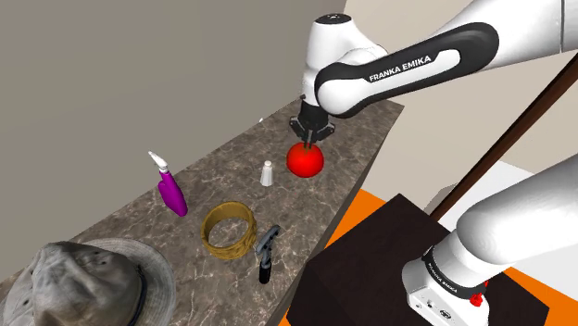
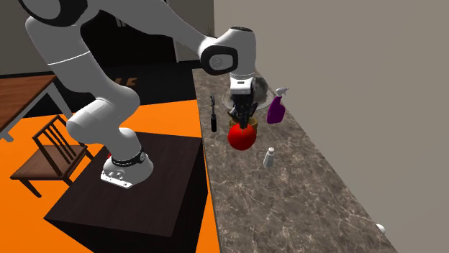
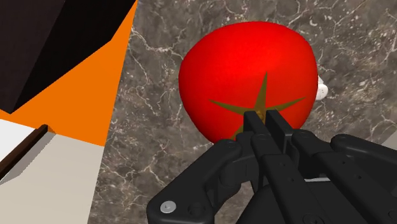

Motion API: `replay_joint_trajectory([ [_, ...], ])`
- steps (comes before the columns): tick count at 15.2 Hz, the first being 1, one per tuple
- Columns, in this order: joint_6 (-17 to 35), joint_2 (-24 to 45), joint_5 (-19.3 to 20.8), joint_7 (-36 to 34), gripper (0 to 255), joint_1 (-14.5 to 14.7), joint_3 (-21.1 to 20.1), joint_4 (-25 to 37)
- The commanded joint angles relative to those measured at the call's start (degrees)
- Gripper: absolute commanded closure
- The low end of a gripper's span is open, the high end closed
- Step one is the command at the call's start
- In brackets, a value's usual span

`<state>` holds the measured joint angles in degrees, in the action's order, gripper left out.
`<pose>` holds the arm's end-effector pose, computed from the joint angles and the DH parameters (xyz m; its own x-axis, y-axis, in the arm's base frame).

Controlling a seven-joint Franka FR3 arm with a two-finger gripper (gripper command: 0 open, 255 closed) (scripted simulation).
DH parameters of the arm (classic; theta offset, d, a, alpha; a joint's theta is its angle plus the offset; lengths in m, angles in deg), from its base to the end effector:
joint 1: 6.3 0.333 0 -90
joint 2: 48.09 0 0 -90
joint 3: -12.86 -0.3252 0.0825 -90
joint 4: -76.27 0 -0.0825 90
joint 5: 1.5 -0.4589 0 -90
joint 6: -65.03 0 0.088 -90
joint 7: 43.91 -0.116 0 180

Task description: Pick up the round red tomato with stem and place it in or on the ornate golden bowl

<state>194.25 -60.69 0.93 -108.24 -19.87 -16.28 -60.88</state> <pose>0.5140 0.1383 0.3533 0.6664 -0.7307 0.1483 -0.7403 -0.6721 0.0150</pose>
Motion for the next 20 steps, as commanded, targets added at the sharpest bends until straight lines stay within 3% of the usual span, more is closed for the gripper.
replay_joint_trajectory([
  [1,-1.42,-0.13,-0.24,-1.08,255,0.55,-0.75,1.20],
  [11,-9.99,7.62,3.72,-16.76,255,4.74,-10.20,14.84],
  [16,-15.21,14.83,8.64,-25.54,255,7.79,-14.27,24.20],
  [20,-20.32,22.16,13.77,-32.53,255,12.03,-16.39,33.16],
])
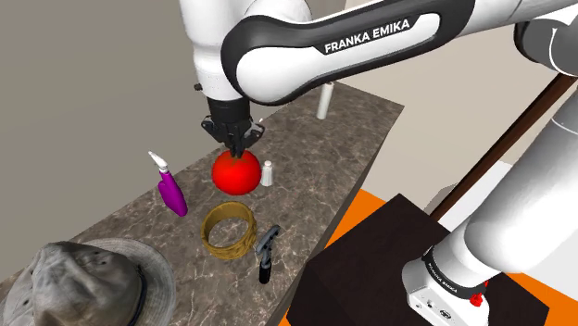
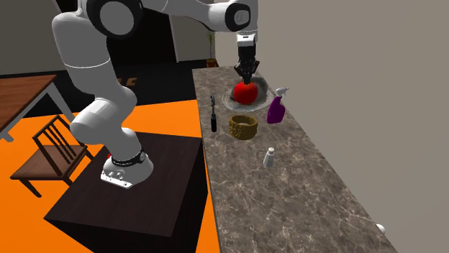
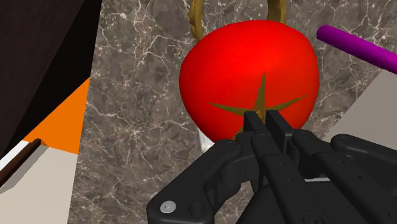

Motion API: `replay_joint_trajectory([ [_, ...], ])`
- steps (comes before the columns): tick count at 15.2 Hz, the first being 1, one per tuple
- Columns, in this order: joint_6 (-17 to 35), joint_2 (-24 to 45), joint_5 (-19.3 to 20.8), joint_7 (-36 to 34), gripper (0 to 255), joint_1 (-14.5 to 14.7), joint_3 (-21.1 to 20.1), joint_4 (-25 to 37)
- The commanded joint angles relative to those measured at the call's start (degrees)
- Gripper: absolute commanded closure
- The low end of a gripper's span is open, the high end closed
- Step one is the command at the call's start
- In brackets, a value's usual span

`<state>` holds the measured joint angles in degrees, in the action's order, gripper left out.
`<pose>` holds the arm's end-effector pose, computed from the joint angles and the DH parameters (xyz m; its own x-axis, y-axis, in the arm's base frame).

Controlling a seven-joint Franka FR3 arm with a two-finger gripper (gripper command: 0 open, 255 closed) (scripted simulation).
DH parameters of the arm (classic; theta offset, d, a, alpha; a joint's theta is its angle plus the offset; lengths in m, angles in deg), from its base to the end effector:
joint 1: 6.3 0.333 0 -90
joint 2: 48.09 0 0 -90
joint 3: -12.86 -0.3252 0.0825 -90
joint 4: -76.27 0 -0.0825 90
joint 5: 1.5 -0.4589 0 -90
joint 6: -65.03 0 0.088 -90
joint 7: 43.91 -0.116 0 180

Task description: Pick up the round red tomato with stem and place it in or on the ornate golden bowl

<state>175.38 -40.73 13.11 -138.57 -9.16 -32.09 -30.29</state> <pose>0.5071 0.4149 0.4376 0.6691 -0.7284 0.1474 -0.7379 -0.6747 0.0154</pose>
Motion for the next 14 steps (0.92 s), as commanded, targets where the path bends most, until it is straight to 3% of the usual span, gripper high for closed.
replay_joint_trajectory([
  [1,-3.25,4.71,3.31,-4.26,255,3.10,-0.94,5.73],
  [14,5.18,8.11,6.83,-7.54,255,3.97,0.43,-0.70],
])
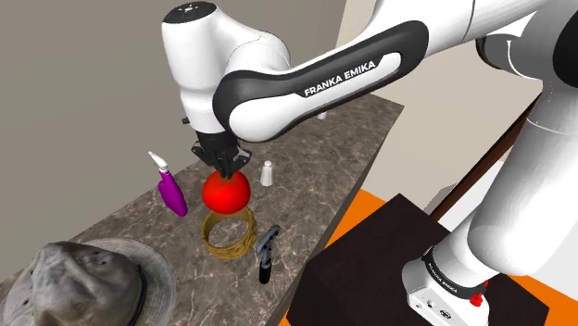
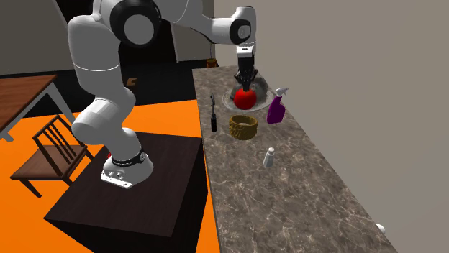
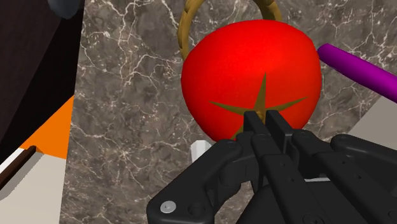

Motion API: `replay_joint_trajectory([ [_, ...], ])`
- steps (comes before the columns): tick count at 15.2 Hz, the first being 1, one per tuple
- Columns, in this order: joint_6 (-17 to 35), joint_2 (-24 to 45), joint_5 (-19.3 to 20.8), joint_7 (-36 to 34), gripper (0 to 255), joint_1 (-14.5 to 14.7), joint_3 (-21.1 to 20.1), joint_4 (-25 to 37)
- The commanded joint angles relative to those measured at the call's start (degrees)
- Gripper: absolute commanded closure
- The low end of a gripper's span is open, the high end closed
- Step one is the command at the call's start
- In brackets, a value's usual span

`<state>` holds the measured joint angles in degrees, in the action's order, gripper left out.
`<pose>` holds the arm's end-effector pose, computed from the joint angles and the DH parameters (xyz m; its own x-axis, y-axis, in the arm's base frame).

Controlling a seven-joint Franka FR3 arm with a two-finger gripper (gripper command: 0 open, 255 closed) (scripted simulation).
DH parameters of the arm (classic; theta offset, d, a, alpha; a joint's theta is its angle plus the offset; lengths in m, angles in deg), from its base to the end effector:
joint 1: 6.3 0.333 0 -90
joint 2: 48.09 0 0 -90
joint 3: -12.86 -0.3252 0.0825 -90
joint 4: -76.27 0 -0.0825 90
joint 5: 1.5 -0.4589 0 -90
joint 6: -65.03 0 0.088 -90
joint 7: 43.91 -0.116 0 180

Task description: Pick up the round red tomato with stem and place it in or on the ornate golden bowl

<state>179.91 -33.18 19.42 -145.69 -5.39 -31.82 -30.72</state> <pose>0.5002 0.4476 0.3754 0.6664 -0.7307 0.1482 -0.7404 -0.6720 0.0156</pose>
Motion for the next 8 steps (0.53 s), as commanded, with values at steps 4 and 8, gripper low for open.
replay_joint_trajectory([
  [4,3.04,2.04,2.04,-1.67,255,0.63,0.75,-1.76],
  [8,5.33,3.67,3.71,-3.01,255,1.17,1.46,-3.03],
])
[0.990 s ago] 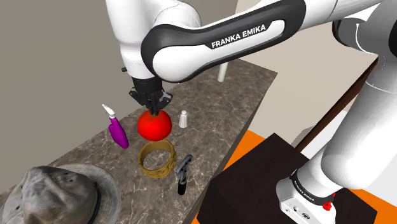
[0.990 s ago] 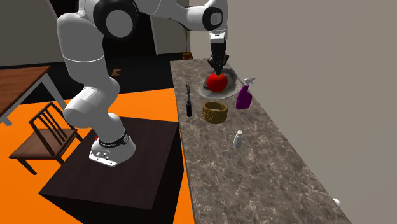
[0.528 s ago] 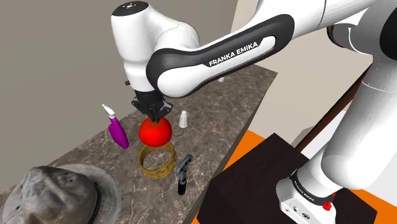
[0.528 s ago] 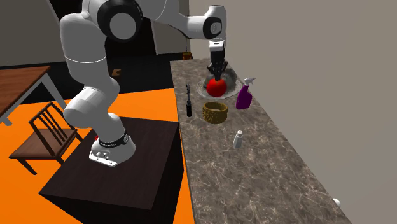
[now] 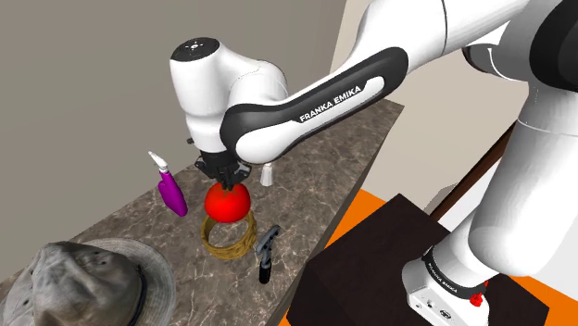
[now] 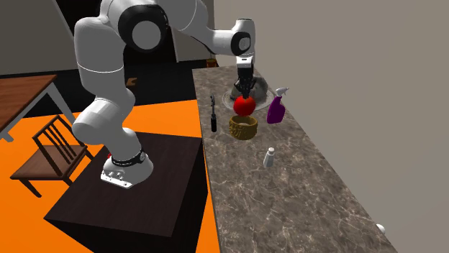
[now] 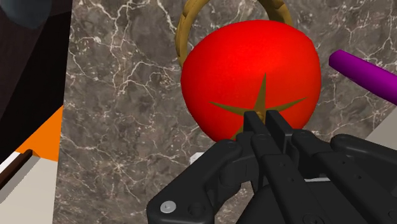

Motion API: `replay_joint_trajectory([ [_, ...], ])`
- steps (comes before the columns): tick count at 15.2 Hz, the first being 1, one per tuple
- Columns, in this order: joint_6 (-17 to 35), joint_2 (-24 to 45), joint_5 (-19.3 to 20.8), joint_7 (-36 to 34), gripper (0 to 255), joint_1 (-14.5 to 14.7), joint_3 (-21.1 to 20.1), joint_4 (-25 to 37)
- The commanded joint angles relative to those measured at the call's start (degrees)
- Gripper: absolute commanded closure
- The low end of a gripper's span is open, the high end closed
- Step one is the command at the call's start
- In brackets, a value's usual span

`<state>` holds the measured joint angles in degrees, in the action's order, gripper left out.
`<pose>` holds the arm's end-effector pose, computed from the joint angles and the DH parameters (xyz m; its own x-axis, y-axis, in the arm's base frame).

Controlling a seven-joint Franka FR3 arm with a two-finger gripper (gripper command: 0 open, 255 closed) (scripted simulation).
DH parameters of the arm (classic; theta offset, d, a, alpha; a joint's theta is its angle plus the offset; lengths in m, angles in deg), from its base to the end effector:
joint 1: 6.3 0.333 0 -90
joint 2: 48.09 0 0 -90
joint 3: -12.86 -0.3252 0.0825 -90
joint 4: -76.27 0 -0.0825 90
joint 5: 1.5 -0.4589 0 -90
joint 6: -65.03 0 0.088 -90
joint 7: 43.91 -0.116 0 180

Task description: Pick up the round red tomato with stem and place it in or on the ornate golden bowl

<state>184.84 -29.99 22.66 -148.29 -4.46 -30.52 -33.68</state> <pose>0.4975 0.4459 0.3253 0.6665 -0.7307 0.1480 -0.7403 -0.6721 0.0156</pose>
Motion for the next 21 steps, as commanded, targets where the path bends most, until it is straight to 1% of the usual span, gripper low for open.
replay_joint_trajectory([
  [1,0.96,0.92,0.90,-0.75,255,0.40,0.36,-0.36],
  [6,3.52,3.08,3.08,-2.45,255,1.20,1.42,-1.51],
  [14,3.52,3.08,3.08,-2.45,255,1.20,1.42,-1.51],
  [15,3.53,3.08,3.08,-2.45,0,1.20,1.42,-1.51],
  [20,3.53,3.08,3.08,-2.45,0,1.21,1.42,-1.51],
  [21,2.14,1.98,1.95,-1.75,0,0.93,0.80,-0.89],
])
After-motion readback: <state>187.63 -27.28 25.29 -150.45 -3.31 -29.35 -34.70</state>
